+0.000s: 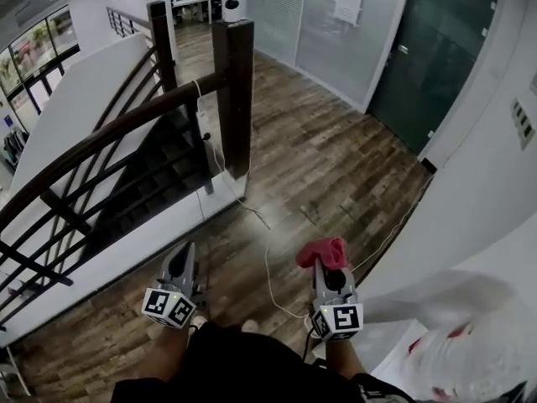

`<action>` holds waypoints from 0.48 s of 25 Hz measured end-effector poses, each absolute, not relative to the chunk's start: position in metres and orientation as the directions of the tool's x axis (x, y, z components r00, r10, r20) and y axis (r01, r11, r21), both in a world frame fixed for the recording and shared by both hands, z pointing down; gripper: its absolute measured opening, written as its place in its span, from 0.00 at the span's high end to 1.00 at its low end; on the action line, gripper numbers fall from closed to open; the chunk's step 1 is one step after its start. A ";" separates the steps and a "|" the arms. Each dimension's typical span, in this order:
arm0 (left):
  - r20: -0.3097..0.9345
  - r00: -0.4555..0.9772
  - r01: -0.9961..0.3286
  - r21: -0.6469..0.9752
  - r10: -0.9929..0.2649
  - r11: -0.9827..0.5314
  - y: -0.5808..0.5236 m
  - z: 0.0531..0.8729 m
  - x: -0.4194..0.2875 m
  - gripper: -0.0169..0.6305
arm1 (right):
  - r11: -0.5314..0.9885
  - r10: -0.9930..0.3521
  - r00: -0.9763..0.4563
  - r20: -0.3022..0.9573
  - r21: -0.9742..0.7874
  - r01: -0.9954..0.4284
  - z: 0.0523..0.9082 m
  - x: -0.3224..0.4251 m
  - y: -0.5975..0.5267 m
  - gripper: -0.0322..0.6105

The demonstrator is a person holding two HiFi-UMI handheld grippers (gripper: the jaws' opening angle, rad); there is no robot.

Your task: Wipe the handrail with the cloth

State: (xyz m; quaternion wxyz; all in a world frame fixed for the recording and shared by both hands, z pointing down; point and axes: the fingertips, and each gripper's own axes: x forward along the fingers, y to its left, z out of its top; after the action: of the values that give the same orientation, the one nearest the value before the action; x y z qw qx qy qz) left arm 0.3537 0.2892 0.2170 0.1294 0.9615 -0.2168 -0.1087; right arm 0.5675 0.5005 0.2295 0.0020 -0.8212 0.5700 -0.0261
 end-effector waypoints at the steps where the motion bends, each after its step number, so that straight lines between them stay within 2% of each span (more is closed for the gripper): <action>1: -0.154 0.869 -0.415 0.288 -0.469 -0.863 0.288 0.217 0.346 0.97 | -0.314 -0.949 0.313 0.041 -0.035 -0.949 0.229 0.564 0.490 0.89; 7: -0.137 0.845 -0.496 0.163 -0.517 -0.853 0.290 0.215 0.325 0.97 | -0.137 -0.991 0.137 0.008 -0.080 -0.987 0.223 0.542 0.436 0.89; 12: -0.131 0.813 -0.545 0.175 -0.568 -0.820 0.281 0.213 0.307 0.97 | -0.090 -0.996 0.092 -0.013 -0.103 -0.991 0.216 0.531 0.424 0.89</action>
State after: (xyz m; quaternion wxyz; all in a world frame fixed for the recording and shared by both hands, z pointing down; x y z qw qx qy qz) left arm 0.3073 0.2810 0.2128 0.0649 0.9498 -0.2929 -0.0887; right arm 0.5309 0.4244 0.2156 0.0424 -0.7376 0.6733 -0.0299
